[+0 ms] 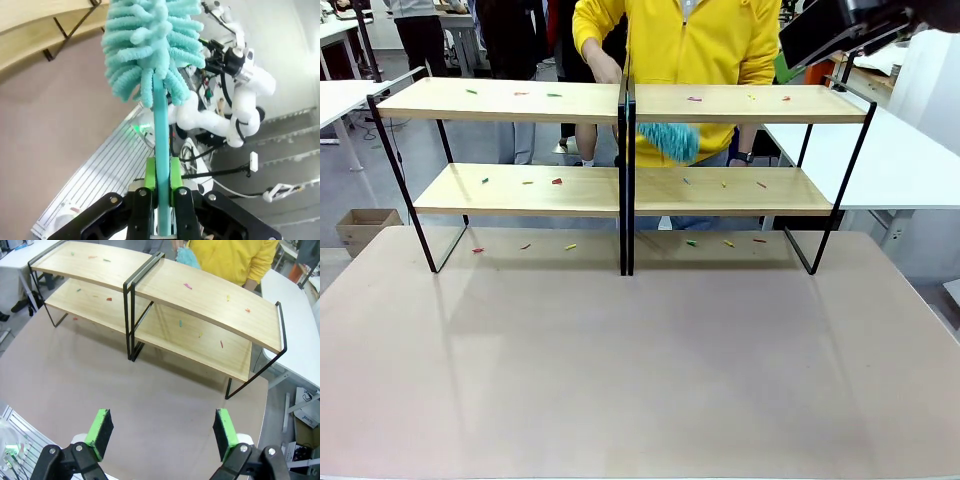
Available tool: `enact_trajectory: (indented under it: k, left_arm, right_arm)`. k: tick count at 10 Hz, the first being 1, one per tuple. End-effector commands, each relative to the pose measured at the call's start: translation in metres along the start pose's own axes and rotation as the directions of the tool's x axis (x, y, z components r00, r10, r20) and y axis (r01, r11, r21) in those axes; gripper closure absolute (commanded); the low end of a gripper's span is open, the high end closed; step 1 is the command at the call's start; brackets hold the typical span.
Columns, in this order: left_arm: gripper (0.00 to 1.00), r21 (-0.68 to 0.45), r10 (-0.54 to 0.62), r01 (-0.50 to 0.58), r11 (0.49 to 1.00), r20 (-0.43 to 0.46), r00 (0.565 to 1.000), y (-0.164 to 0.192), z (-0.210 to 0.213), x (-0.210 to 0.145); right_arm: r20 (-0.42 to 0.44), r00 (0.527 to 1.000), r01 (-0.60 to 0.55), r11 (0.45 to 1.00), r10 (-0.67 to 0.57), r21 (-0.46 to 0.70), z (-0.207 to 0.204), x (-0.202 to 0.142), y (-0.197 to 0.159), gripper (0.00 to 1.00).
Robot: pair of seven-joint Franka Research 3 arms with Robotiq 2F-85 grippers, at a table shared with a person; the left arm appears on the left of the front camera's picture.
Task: Clean the shelves.
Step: Clean a randomly selected level of the Shelf with the Duster.
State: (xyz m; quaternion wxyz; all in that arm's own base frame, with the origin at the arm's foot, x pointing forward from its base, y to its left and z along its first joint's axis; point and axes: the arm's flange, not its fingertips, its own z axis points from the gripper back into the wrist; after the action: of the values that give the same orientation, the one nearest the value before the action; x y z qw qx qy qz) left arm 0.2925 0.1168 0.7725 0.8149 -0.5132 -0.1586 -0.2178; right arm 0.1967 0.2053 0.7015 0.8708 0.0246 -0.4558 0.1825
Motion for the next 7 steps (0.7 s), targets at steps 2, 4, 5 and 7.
enact_trajectory:
  k: [2, 4, 5, 7]
  left_arm:
    - [0.88, 0.0, 0.0, 0.0, 1.0, 0.0, 1.0, 0.0, 0.0, 0.0]
    - [0.88, 0.296, 0.25, -0.236, 0.926, -0.009, 0.968, -0.009, -0.075, 0.035]
    - [0.88, 0.377, 0.256, -0.224, 0.899, -0.037, 0.966, -0.013, -0.116, 0.052]
    - [0.88, 0.439, 0.27, -0.251, 0.863, 0.021, 0.963, -0.018, -0.172, 0.077]
  right_arm:
    - [0.0, 1.0, 0.004, 1.0, -0.004, 0.005, 0.001, 0.0, -0.002, 0.0]
    - [0.0, 1.0, 0.004, 1.0, -0.004, 0.005, 0.001, 0.0, -0.002, 0.0]
    - [0.0, 1.0, 0.004, 1.0, -0.004, 0.005, 0.001, 0.0, -0.002, 0.0]
    - [0.0, 1.0, 0.004, 1.0, -0.004, 0.005, 0.001, 0.0, -0.002, 0.0]
